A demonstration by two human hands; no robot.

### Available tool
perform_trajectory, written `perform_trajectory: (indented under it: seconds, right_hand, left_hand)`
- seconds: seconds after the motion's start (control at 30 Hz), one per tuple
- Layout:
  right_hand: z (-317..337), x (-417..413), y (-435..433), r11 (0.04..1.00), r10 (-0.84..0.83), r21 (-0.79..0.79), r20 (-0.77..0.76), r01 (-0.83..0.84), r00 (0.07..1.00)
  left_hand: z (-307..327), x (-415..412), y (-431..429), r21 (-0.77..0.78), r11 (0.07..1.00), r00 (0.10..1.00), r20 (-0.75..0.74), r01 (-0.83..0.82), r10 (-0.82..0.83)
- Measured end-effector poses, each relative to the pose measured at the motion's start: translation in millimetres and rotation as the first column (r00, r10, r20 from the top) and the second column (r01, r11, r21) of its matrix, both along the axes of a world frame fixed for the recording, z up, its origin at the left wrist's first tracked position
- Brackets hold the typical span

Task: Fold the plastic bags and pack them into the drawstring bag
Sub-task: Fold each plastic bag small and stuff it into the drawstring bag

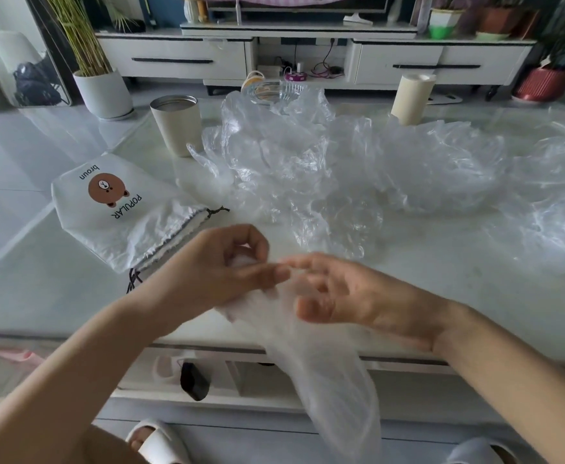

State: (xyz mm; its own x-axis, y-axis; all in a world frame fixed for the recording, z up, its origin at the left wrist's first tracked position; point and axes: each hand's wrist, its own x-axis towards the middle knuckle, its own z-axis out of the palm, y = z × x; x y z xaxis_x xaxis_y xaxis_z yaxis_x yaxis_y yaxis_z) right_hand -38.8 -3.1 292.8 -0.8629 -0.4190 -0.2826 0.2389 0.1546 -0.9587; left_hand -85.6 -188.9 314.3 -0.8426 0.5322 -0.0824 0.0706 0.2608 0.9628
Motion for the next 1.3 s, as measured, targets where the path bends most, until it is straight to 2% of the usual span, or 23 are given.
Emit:
perform_trajectory:
  seconds: [0.03, 0.1, 0.17, 0.23, 0.27, 0.3, 0.4, 0.43, 0.53, 0.67, 0.8, 0.87, 0.93, 1.0, 1.1, 1.2, 1.23, 1.27, 1.3]
  right_hand:
    - [-5, 0, -3, 1.000, 0.030, 0.004, 0.006, -0.030, 1.000]
    - [-7, 2, -5, 0.999, -0.048, 0.003, -0.010, 0.048, 0.999]
    - [-8, 3, -2, 0.987, -0.162, 0.002, -0.026, 0.162, 0.987]
    - [-6, 4, 6, 0.966, -0.255, -0.040, -0.039, 0.254, 0.966]
    - [-5, 5, 8, 0.952, -0.303, -0.072, -0.045, 0.299, 0.952]
    - [-5, 5, 9, 0.935, -0.345, -0.104, -0.055, 0.338, 0.937]
    - [-5, 5, 10, 0.885, -0.454, -0.153, -0.082, 0.439, 0.887]
    - [-6, 4, 10, 0.869, -0.485, -0.153, -0.082, 0.470, 0.871]
    - [-5, 3, 14, 0.835, -0.548, -0.103, -0.057, 0.541, 0.835]
    - [-2, 2, 18, 0.846, -0.502, -0.203, 0.012, 0.494, 0.865]
    - [-5, 0, 16, 0.828, -0.541, -0.214, -0.063, 0.518, 0.839]
    - [-5, 1, 15, 0.841, -0.540, -0.167, -0.205, 0.514, 0.817]
    - [-6, 2, 13, 0.862, -0.494, -0.096, -0.379, 0.498, 0.782]
    - [-11, 1, 13, 0.849, -0.478, -0.046, -0.491, 0.526, 0.729]
    - [-13, -3, 16, 0.826, -0.491, -0.032, -0.531, 0.563, 0.690]
    - [-6, -5, 25, 0.862, -0.471, -0.047, -0.446, 0.506, 0.761]
    - [-4, -3, 29, 0.867, -0.446, -0.015, -0.470, 0.499, 0.761]
    - [-4, -1, 32, 0.855, -0.378, 0.082, -0.578, 0.513, 0.723]
    - [-3, 1, 32, 0.807, -0.239, 0.227, -0.719, 0.545, 0.653]
  left_hand:
    - [0, 1, 6, -0.044, 0.998, 0.999, -0.024, 0.046, -0.047]
    - [5, -1, 13, -0.114, 0.991, 0.993, -0.086, 0.069, -0.079]
    - [11, -13, 11, -0.093, 0.994, 0.985, -0.165, -0.056, 0.040]
    - [16, -26, 4, 0.136, 0.969, 0.974, -0.074, -0.204, 0.215]
    - [16, -31, 2, 0.238, 0.943, 0.971, 0.001, -0.233, 0.239]
    - [13, -30, 2, 0.254, 0.942, 0.976, 0.047, -0.219, 0.214]
    - [-3, -13, 24, 0.063, 0.998, 0.990, 0.140, 0.020, -0.029]
    - [-8, -7, 32, 0.052, 0.998, 0.982, 0.179, 0.042, -0.051]
    - [-14, -5, 44, 0.084, 0.995, 0.978, 0.207, -0.048, 0.030]
    - [-20, -7, 46, 0.085, 0.996, 0.979, 0.204, -0.004, -0.013]
    - [-21, -7, 49, 0.083, 0.994, 0.976, 0.212, -0.065, 0.046]
    - [-21, -10, 50, 0.172, 0.974, 0.924, 0.375, -0.148, 0.075]
    - [-21, -11, 51, 0.243, 0.957, 0.854, 0.520, -0.158, 0.009]
    - [-22, -9, 51, 0.229, 0.972, 0.834, 0.545, -0.045, -0.090]
    - [-21, -2, 54, 0.246, 0.968, 0.787, 0.586, 0.057, -0.195]
    - [-26, -6, 51, 0.247, 0.968, 0.786, 0.605, -0.037, -0.125]
    - [-30, -10, 49, 0.235, 0.969, 0.801, 0.594, -0.077, -0.080]
    - [-32, -12, 47, 0.222, 0.968, 0.817, 0.576, -0.115, -0.035]
    - [-34, -13, 46, 0.209, 0.967, 0.833, 0.553, -0.145, 0.005]
